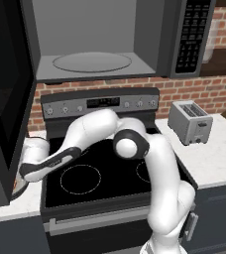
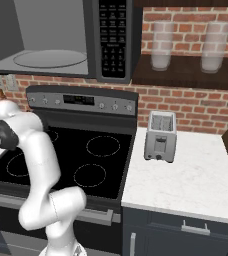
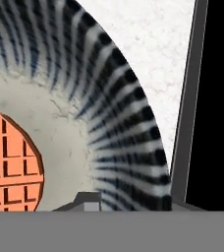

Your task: Open the microwave, place the bowl with waffle inside the microwave, then close the microwave door and turn it on.

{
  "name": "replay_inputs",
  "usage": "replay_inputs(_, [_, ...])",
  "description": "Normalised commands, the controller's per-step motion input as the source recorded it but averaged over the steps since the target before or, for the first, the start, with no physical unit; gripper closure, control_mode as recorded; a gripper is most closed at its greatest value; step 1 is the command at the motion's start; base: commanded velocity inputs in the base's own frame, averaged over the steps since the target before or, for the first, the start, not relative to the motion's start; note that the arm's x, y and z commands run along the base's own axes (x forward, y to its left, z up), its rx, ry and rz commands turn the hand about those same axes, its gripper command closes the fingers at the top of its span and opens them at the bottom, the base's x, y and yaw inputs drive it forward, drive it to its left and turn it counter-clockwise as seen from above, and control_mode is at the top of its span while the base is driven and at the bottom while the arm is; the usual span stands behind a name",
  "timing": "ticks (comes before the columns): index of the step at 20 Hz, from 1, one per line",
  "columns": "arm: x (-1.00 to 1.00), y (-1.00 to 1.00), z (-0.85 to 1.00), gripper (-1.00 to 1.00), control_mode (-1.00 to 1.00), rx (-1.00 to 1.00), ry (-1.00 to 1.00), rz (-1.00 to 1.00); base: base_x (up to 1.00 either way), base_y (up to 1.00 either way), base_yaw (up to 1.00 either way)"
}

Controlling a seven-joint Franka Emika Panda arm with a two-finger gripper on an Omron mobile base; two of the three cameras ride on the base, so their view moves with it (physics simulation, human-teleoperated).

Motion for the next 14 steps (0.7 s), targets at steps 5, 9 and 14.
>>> replay_inputs(5, [-0.16, -0.46, 0.01, 1.00, -1.00, 0.18, -0.09, 0.00, 0.00, 0.00, 0.00])
replay_inputs(9, [-0.09, -0.84, 0.25, 1.00, -1.00, 0.29, 0.00, 0.00, 0.00, 0.00, 0.00])
replay_inputs(14, [-0.12, -0.93, 0.61, 1.00, -1.00, 0.33, 0.00, 0.00, 0.00, 0.00, 0.00])
